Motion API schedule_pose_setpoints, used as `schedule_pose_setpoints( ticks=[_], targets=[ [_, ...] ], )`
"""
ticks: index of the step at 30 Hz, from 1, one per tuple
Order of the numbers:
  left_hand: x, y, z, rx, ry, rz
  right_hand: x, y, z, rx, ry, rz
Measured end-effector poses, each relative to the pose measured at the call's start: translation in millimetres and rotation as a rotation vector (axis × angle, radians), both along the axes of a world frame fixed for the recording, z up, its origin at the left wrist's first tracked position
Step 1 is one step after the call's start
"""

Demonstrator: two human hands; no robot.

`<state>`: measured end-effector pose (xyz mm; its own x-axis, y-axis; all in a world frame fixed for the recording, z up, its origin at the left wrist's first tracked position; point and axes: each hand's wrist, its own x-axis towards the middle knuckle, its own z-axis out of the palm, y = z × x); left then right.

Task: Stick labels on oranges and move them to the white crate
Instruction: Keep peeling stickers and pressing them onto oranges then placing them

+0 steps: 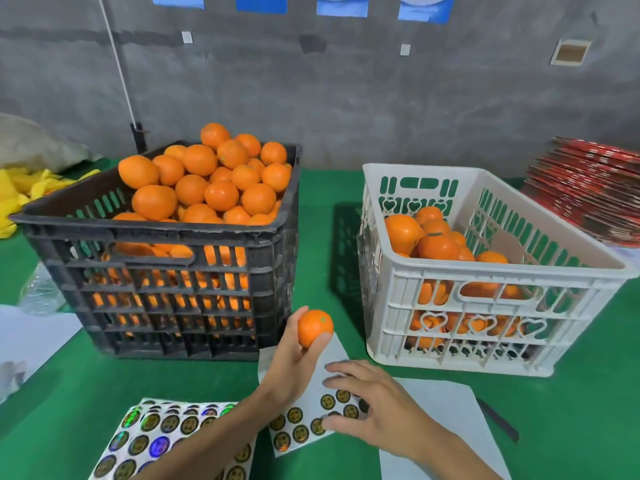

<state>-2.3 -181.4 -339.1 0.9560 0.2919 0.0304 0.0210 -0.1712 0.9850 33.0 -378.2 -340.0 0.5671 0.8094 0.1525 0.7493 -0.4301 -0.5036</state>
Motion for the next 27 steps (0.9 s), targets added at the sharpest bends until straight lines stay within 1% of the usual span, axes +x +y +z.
schedule_pose_setpoints(
  ticks=[2,5,9,12,15,21,27],
  targets=[
    [6.8,1.1,-0.3,0.019,0.007,-0.012,2.6,1.3,-0.4,-0.002,-0.02,-0.014],
    [14.8,3.1,-1.4,0.108,0.012,-0.007,4.6,6.1,-0.8,0.011,-0.018,-0.038],
    [16.9,5.0,-5.3,0.184,-0.005,-0.005,4.3,14.3,0.0,0.113,0.066,-0.077],
    [17.2,5.7,-9.5,0.234,-0.018,-0.008,4.6,18.6,0.9,0.137,0.084,-0.107],
    [17.6,7.4,-12.7,0.24,-0.036,-0.023,0.0,20.5,-1.3,0.157,0.072,-0.142],
    [18.2,12.0,-13.8,0.217,-0.035,-0.043,-3.7,16.9,-0.3,0.075,-0.076,-0.088],
    [18.7,16.4,-9.5,0.191,-0.03,-0.024,-3.4,20.8,-1.4,0.097,-0.099,-0.093]
  ],
)
